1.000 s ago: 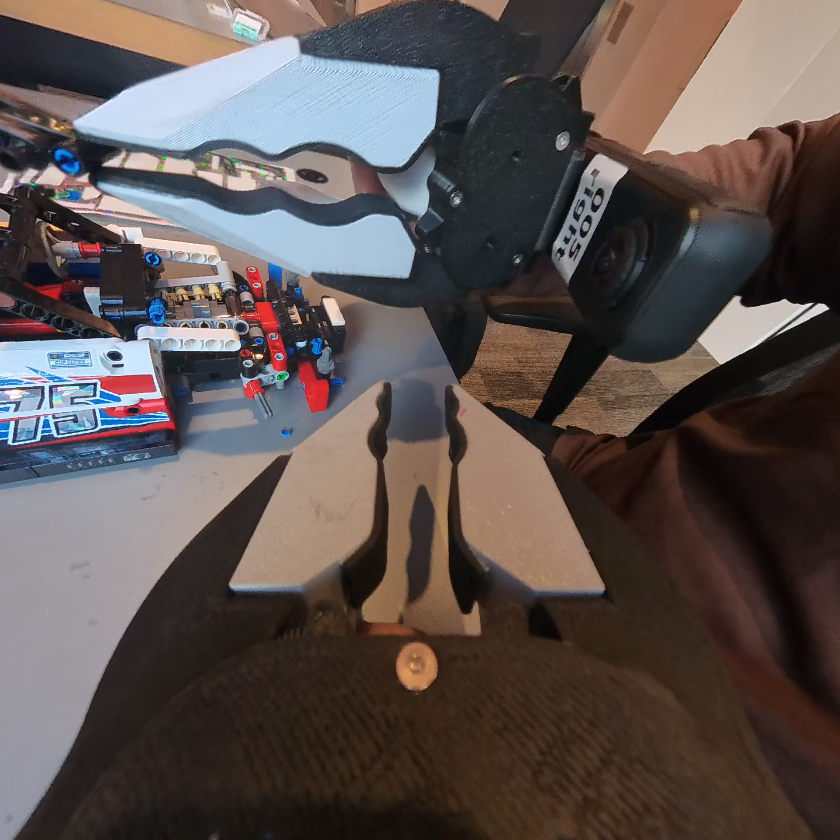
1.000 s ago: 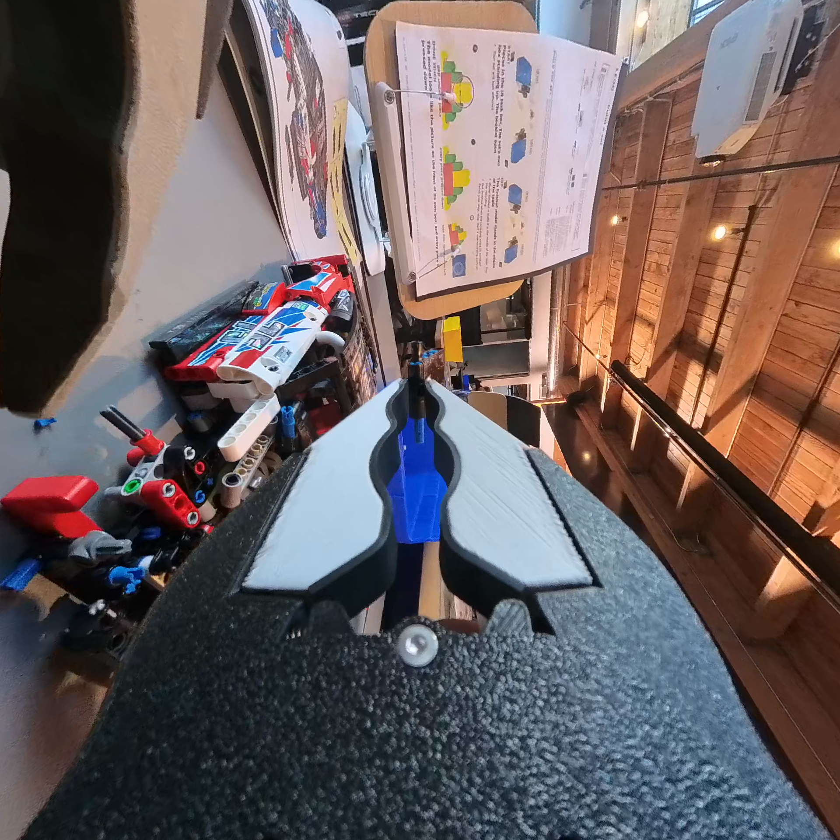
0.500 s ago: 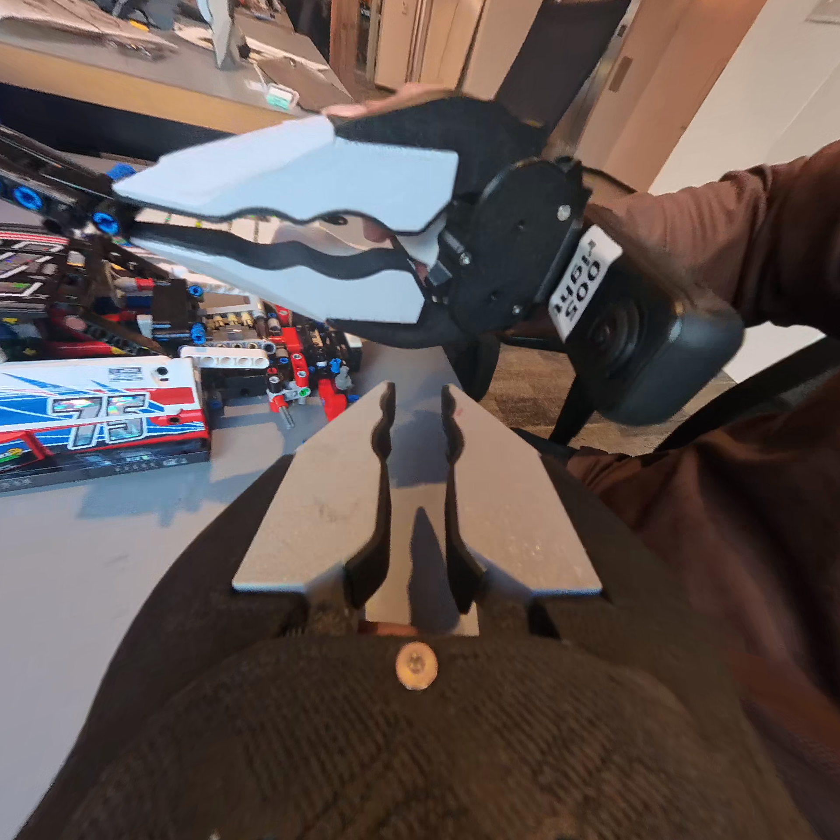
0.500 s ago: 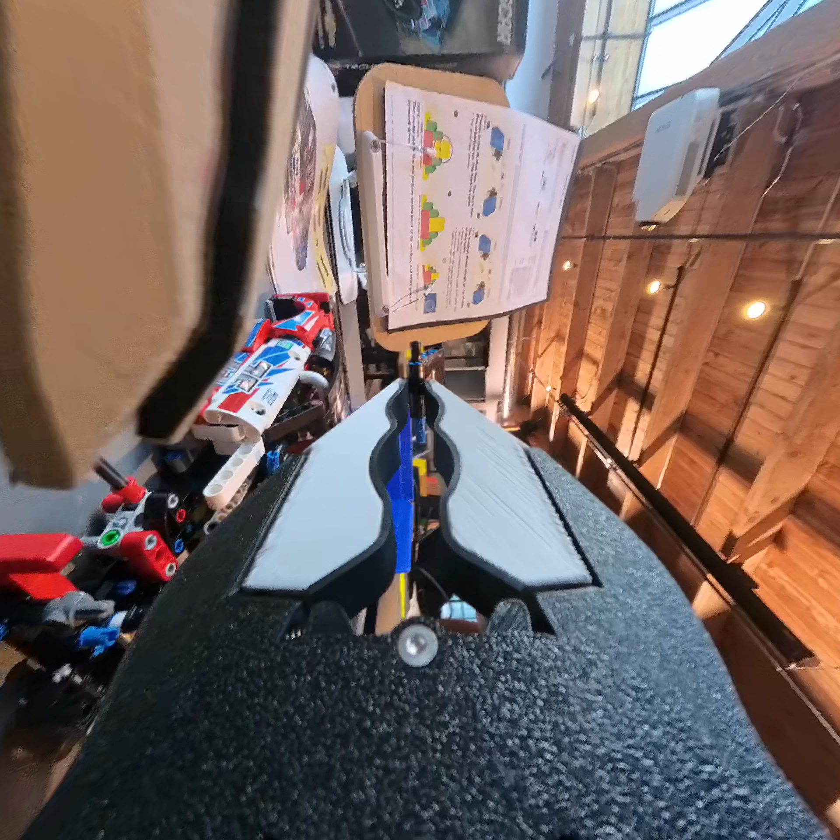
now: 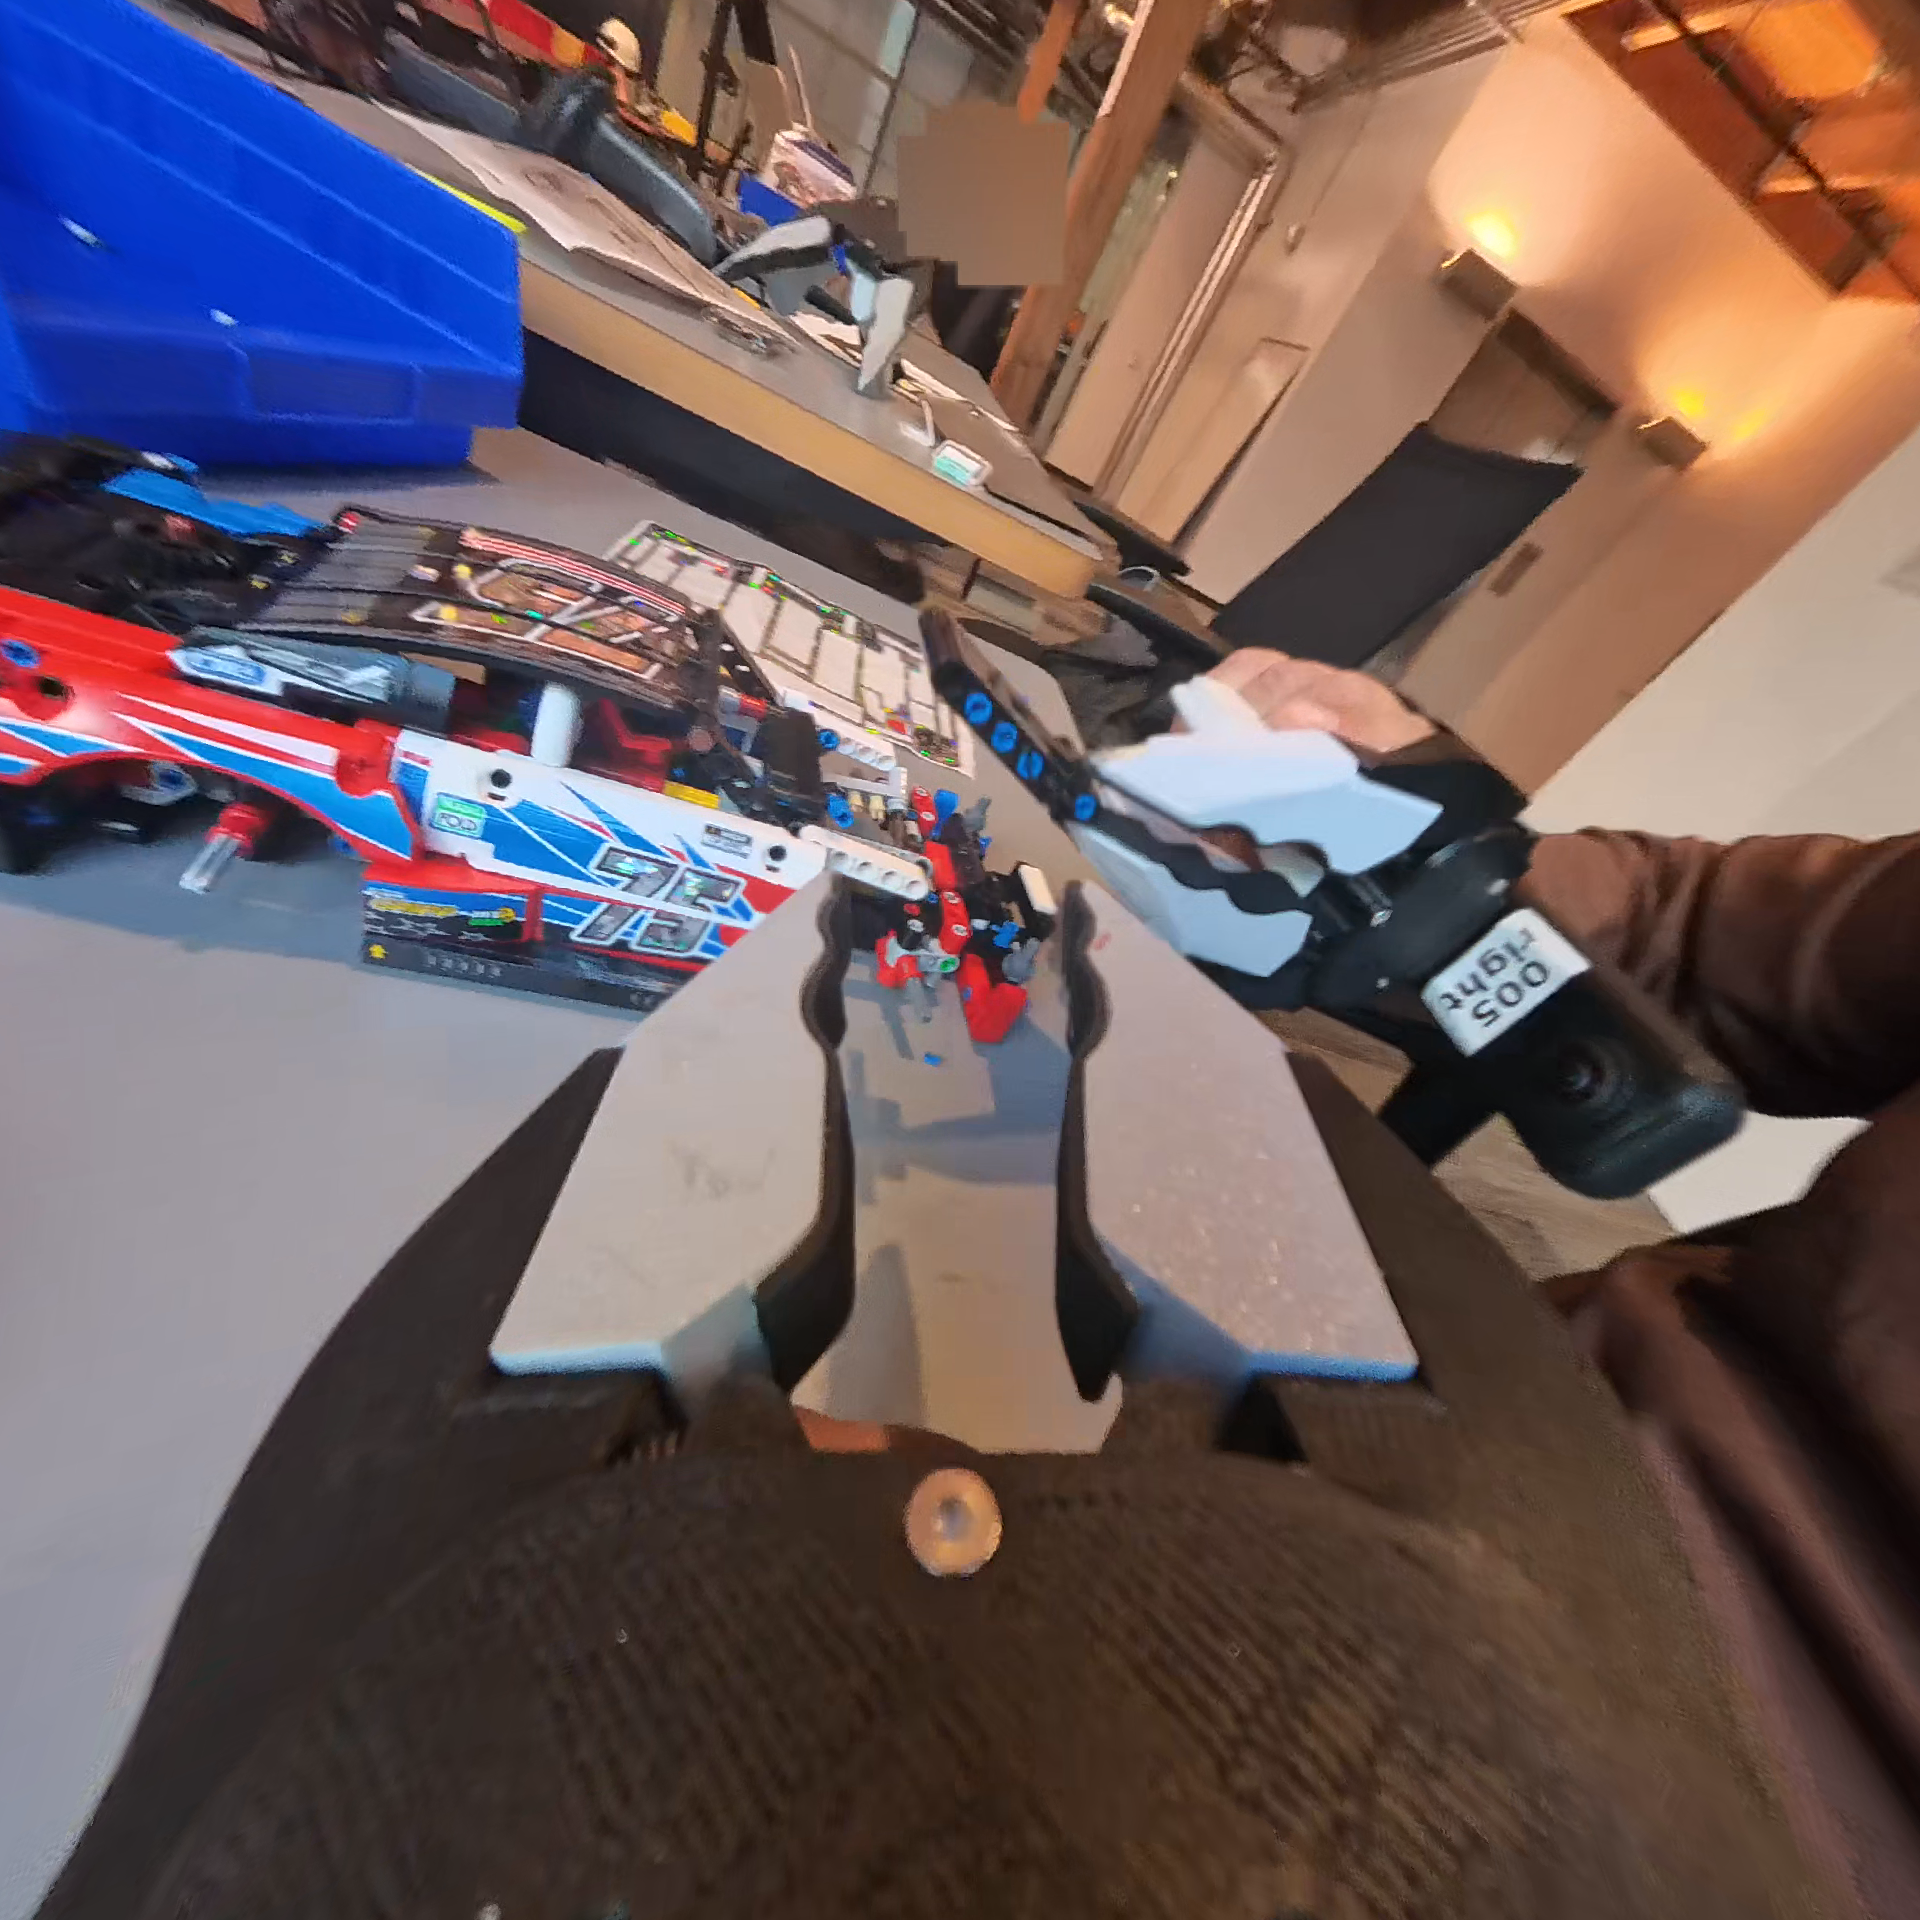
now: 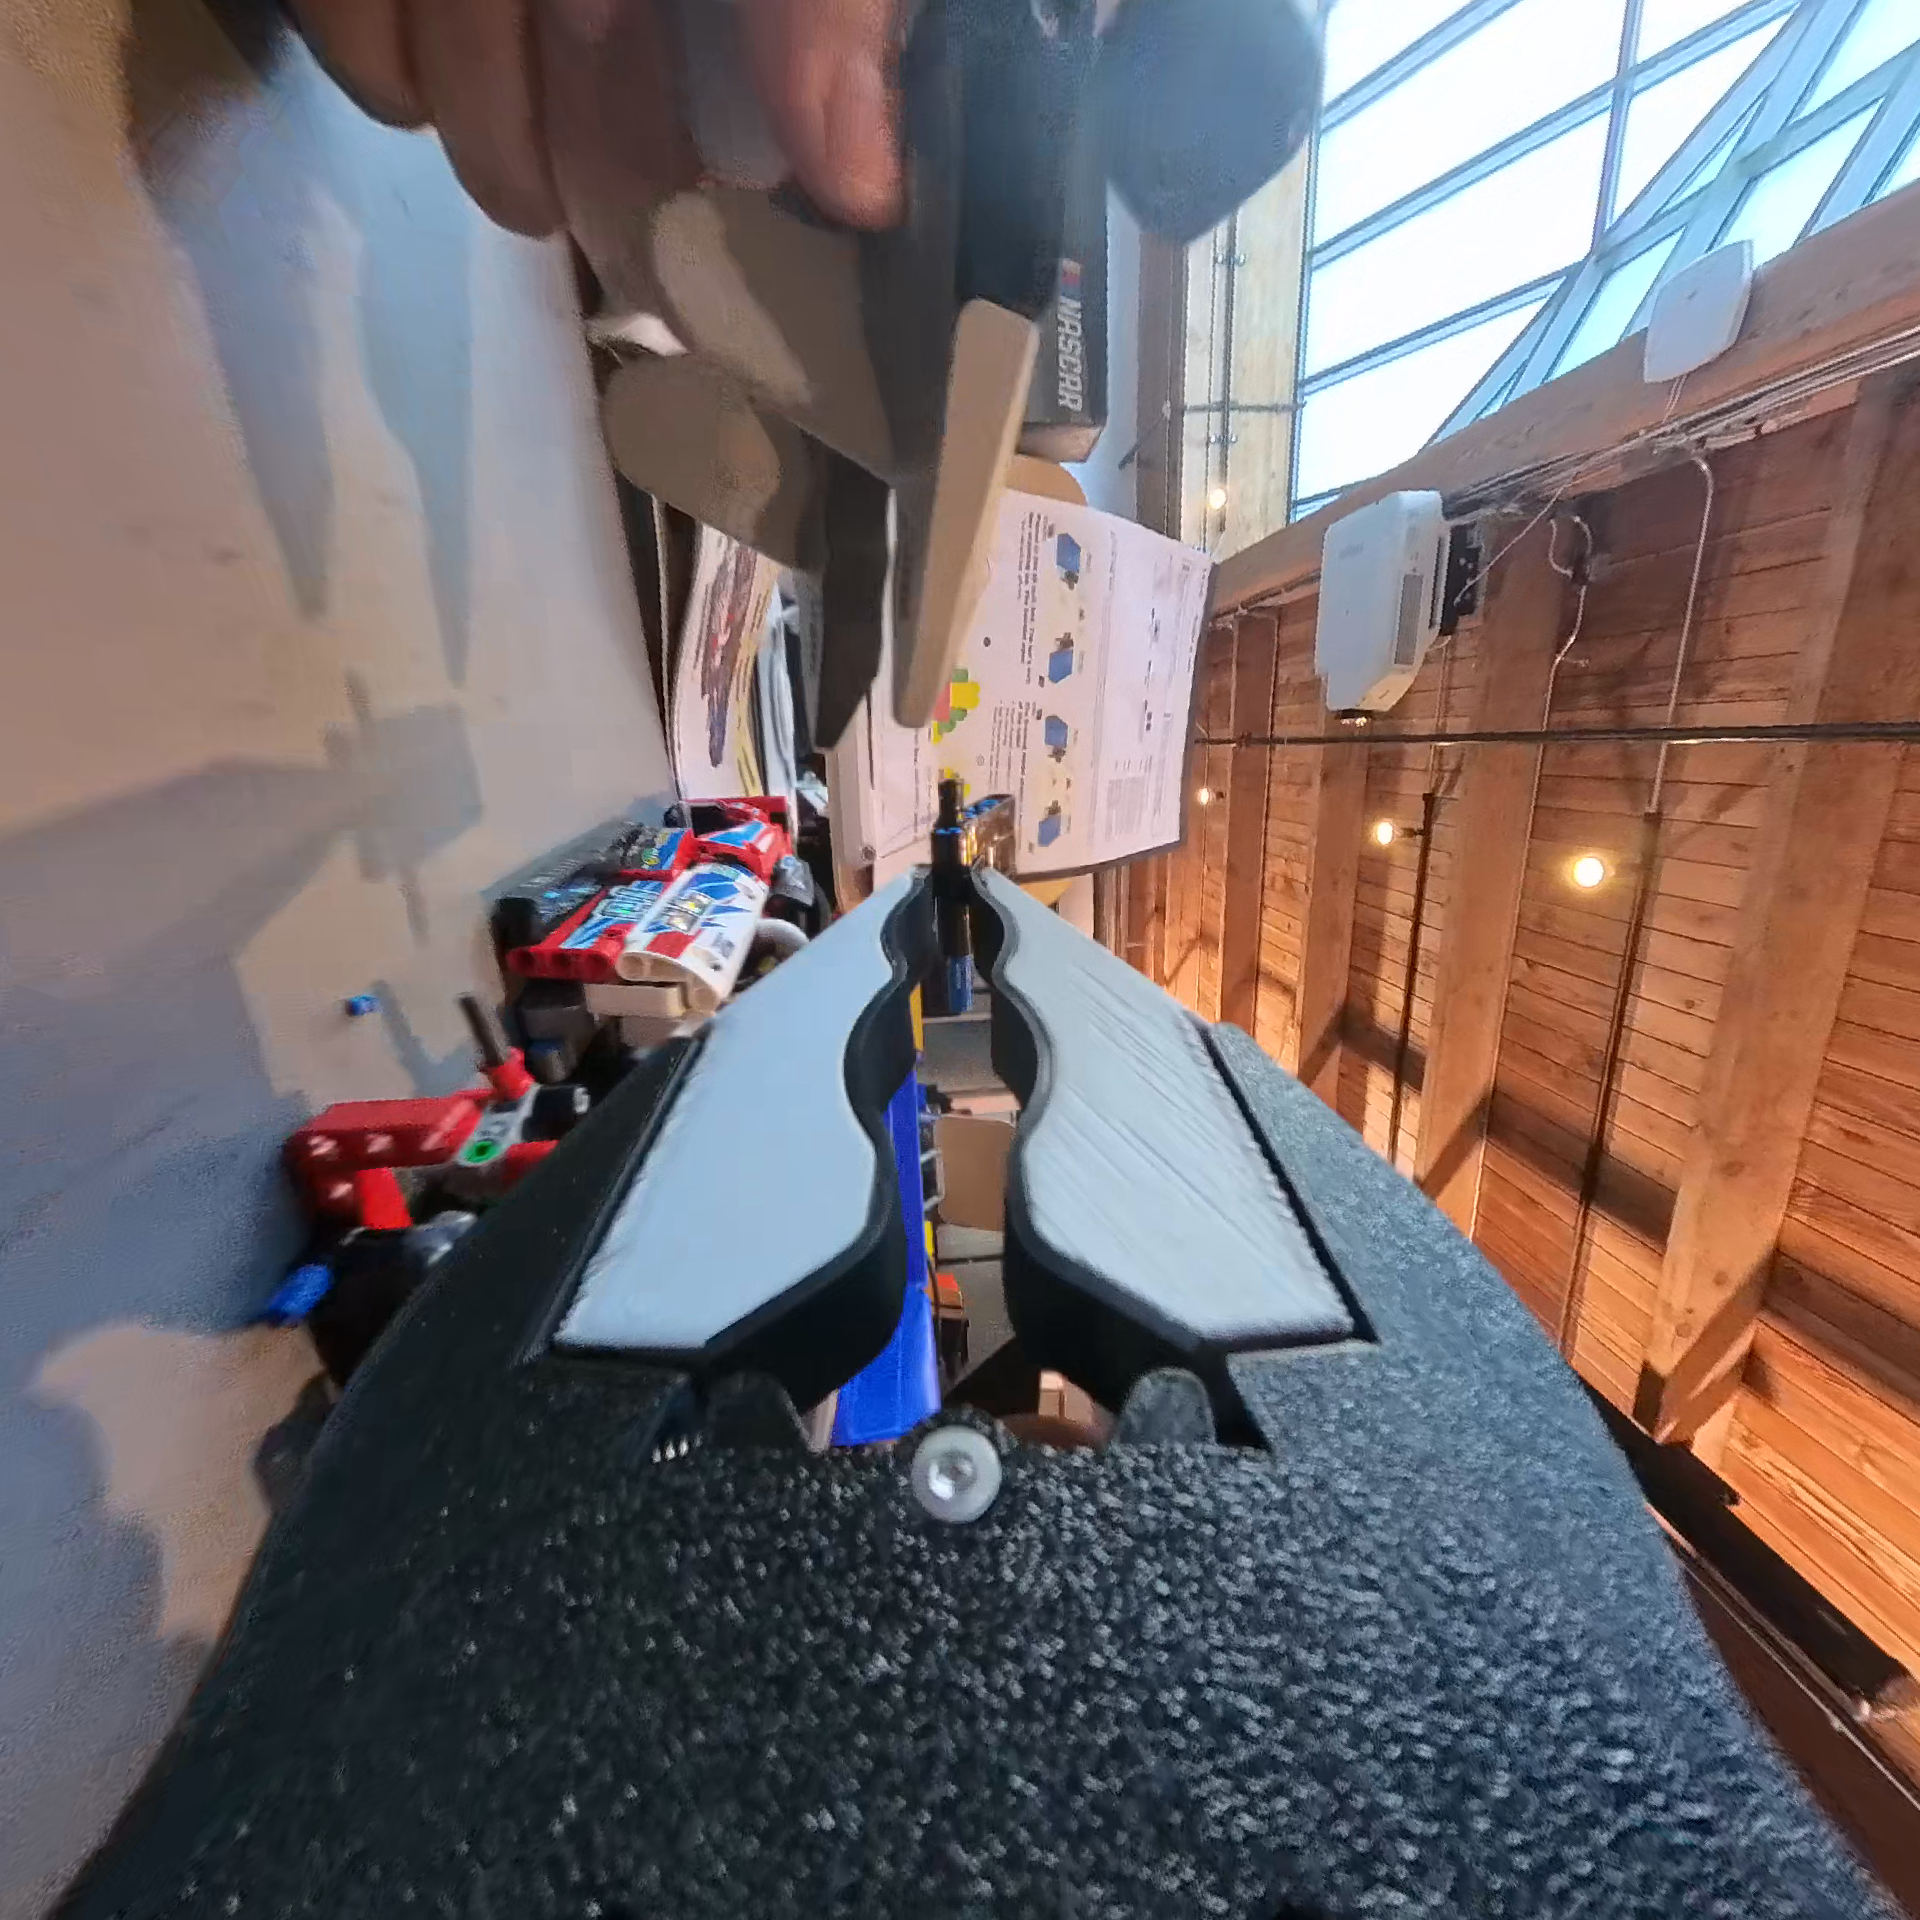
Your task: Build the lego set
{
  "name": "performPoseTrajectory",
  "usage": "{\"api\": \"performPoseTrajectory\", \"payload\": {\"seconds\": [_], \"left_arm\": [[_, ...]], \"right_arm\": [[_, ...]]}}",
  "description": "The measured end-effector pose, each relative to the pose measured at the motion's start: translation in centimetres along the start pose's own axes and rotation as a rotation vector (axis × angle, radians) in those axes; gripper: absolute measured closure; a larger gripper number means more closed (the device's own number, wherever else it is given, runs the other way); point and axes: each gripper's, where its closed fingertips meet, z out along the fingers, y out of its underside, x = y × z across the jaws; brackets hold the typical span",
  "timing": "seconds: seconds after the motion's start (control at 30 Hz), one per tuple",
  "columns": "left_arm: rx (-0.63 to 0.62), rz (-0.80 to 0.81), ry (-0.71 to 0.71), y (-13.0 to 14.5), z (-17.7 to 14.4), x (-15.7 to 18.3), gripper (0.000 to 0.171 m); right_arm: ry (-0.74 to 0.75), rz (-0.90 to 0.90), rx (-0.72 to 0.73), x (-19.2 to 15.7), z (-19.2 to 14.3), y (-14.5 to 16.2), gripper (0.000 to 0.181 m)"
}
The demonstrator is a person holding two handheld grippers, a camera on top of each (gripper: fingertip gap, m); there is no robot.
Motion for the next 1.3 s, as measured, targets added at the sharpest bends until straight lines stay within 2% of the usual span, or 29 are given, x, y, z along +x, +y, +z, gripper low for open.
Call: {"api": "performPoseTrajectory", "payload": {"seconds": [0.13, 0.23, 0.47, 0.63, 0.77, 0.83, 1.0, 1.13, 1.3], "left_arm": [[-0.034, -0.025, 0.076, 0.6, 0.3, 1.1, 0.133], [-0.080, -0.112, 0.217, 1.4, 0.5, 3.0, 0.130], [-0.063, -0.171, 0.244, 1.0, 0.1, 2.9, 0.133], [-0.037, -0.224, 0.225, 0.6, -0.2, 2.0, 0.158], [-0.023, -0.251, 0.243, 0.3, -0.5, 1.9, 0.167], [0.001, -0.251, 0.297, -0.2, -1.0, 2.5, 0.167], [0.104, -0.265, 0.388, -1.9, -2.3, 2.9, 0.167], [0.168, -0.216, 0.481, -2.7, -3.1, 4.1, 0.167], [0.263, -0.033, 0.517, -3.2, -3.8, 5.6, 0.167]], "right_arm": [[0.007, 0.002, 0.070, -0.1, -0.7, -1.4, 0.174], [-0.002, 0.039, 0.106, -0.1, -0.8, -2.5, 0.174], [-0.073, 0.026, 0.147, -2.5, -0.7, -3.3, 0.174], [-0.070, 0.030, 0.138, -2.3, -0.5, -3.4, 0.175], [-0.063, 0.051, 0.155, -2.3, -0.4, -3.8, 0.176], [-0.027, 0.094, 0.192, -1.5, -0.6, -4.4, 0.179], [0.074, 0.391, 0.268, 2.2, -1.6, -4.7, 0.180], [-0.062, 0.778, 0.291, 3.2, -1.5, -4.8, 0.181], [-0.250, 1.067, 0.305, 2.7, -1.4, -5.5, 0.172]]}}
